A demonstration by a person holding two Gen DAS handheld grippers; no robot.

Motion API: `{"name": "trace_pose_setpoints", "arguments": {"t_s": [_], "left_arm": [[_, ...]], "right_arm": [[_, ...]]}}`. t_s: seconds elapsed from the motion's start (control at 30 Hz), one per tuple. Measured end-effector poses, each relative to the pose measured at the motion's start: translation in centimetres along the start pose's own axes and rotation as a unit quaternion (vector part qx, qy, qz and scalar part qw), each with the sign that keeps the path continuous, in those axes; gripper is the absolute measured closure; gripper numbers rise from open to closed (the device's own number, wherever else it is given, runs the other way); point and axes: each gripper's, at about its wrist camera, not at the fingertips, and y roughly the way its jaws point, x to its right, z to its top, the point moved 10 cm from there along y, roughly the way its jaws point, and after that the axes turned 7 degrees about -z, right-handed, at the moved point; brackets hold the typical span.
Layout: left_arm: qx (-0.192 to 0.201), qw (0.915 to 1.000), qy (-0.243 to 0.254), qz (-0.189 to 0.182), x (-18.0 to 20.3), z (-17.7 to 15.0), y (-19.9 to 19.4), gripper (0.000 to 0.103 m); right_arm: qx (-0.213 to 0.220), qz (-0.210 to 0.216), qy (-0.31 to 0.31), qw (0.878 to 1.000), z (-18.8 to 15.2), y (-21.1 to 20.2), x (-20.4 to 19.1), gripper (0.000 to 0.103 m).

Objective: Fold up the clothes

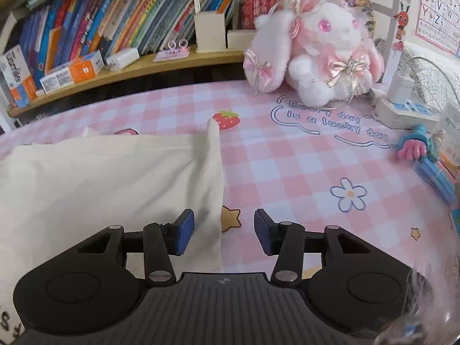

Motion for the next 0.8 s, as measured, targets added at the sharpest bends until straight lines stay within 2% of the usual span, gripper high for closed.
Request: {"name": "trace_pose_setpoints", "arguments": {"t_s": [0.17, 0.23, 0.3, 0.37, 0.47, 0.6, 0.67, 0.7, 0.73, 0.77, 0.8], "left_arm": [[-0.034, 0.9993, 0.015, 0.001, 1.2, -5.7, -4.2, 0.076], [-0.039, 0.9991, 0.012, 0.006, 1.6, -8.1, -6.0, 0.059], [-0.041, 0.9991, -0.001, 0.014, 1.9, -10.3, -7.4, 0.053], [-0.051, 0.9984, -0.016, 0.019, 1.8, -12.2, -8.4, 0.052], [-0.048, 0.9979, -0.024, 0.035, 2.0, -13.9, -9.5, 0.051], [-0.035, 0.9977, -0.034, 0.047, 2.6, -14.0, -10.3, 0.048], [-0.032, 0.9975, -0.033, 0.053, 2.9, -14.1, -10.5, 0.047], [-0.031, 0.9974, -0.032, 0.057, 2.9, -14.1, -10.6, 0.047], [-0.03, 0.9971, -0.032, 0.063, 2.9, -14.2, -10.8, 0.047], [-0.029, 0.9966, -0.035, 0.069, 2.7, -14.2, -11.0, 0.047], [-0.027, 0.996, -0.04, 0.075, 2.5, -14.2, -11.3, 0.047]], "right_arm": [[-0.004, 0.016, 0.004, 1.0, -1.6, -2.6, 0.7, 0.056], [-0.014, 0.026, 0.003, 1.0, -2.9, -3.5, 1.0, 0.053], [-0.027, 0.036, 0.001, 0.999, -4.5, -4.3, 1.3, 0.052], [-0.04, 0.047, -0.001, 0.998, -6.0, -5.1, 1.6, 0.052], [-0.059, 0.063, -0.005, 0.996, -8.3, -6.3, 2.1, 0.052], [-0.079, 0.096, -0.017, 0.992, -10.0, -6.8, 1.6, 0.055], [-0.075, 0.105, -0.039, 0.991, -10.4, -7.0, 0.9, 0.068], [-0.077, 0.118, -0.047, 0.989, -10.4, -7.1, 0.6, 0.091], [-0.077, 0.132, -0.05, 0.987, -10.3, -7.3, 0.2, 0.099], [-0.074, 0.144, -0.053, 0.985, -10.1, -7.6, -0.1, 0.099], [-0.051, 0.146, -0.055, 0.986, -9.3, -8.4, 0.0, 0.099]]}}
